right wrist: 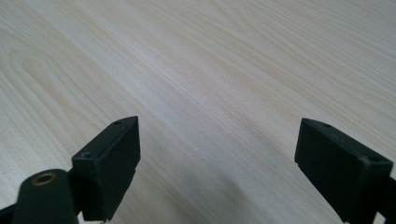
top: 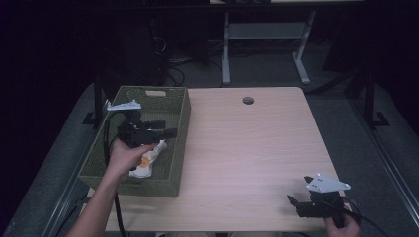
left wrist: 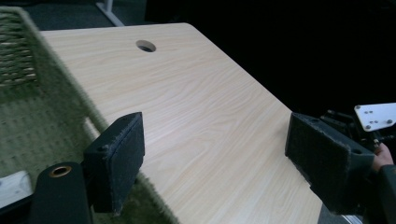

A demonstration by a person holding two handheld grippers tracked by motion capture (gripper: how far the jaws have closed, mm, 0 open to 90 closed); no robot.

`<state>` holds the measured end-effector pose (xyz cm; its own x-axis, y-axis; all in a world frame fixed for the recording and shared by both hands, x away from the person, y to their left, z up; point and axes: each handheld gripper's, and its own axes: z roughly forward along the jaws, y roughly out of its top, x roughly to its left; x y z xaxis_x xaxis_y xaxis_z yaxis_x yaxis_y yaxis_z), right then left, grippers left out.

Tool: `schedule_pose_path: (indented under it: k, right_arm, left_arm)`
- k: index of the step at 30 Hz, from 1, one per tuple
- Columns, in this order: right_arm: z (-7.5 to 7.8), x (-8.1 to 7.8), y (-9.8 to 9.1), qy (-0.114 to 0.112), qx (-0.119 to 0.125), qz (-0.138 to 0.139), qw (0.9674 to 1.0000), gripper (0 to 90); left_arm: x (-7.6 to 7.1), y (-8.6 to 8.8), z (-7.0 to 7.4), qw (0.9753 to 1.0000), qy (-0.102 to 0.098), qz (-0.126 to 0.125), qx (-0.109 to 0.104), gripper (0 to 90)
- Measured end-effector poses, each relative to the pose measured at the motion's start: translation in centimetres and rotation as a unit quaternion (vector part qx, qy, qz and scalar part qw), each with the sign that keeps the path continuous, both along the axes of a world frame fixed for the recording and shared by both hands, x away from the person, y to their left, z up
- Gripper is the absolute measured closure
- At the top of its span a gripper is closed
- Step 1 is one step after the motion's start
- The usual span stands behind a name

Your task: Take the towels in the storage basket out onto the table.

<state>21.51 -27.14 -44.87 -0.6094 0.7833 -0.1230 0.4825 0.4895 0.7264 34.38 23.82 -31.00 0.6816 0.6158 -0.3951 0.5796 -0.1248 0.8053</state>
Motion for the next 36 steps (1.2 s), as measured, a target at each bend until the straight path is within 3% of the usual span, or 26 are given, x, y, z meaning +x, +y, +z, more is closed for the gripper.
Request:
schedule_pose_path:
  k: [9, 15, 19, 20, 28, 33, 36]
  right_arm:
    - [0.0, 0.0, 0.0, -0.001, -0.001, 0.003, 1.0000, 14.0]
    - [-0.1, 0.1, 0.1, 0.003, -0.004, 0.005, 1.0000, 13.9]
    - [-0.1, 0.1, 0.0, 0.002, -0.004, 0.005, 1.0000, 13.9]
    - [-0.1, 0.1, 0.0, 0.003, -0.003, 0.004, 1.0000, 13.9]
    - [0.0, 0.0, 0.0, 0.000, 0.000, 0.002, 1.0000, 14.0]
    - [0.0, 0.0, -0.1, 0.000, -0.003, 0.004, 1.0000, 14.0]
    - [0.1, 0.0, -0.1, -0.003, 0.000, 0.003, 1.0000, 13.9]
  left_arm:
    - [0.3, 2.1, -0.8, 0.9994, 0.011, 0.029, 0.013, 20.0]
    - [0.5, 3.8, -1.9, 0.9976, 0.025, 0.059, 0.025, 20.1]
    - [0.7, 4.5, -2.4, 0.9966, 0.031, 0.067, 0.036, 20.4]
    - [0.8, 4.9, -2.7, 0.9955, 0.036, 0.071, 0.051, 20.5]
    - [1.3, 6.4, -3.9, 0.9890, 0.066, 0.101, 0.085, 23.9]
    - [1.7, 6.9, -4.7, 0.9815, 0.087, 0.115, 0.126, 26.9]
    - [2.0, 6.8, -5.1, 0.9744, 0.105, 0.116, 0.162, 34.1]
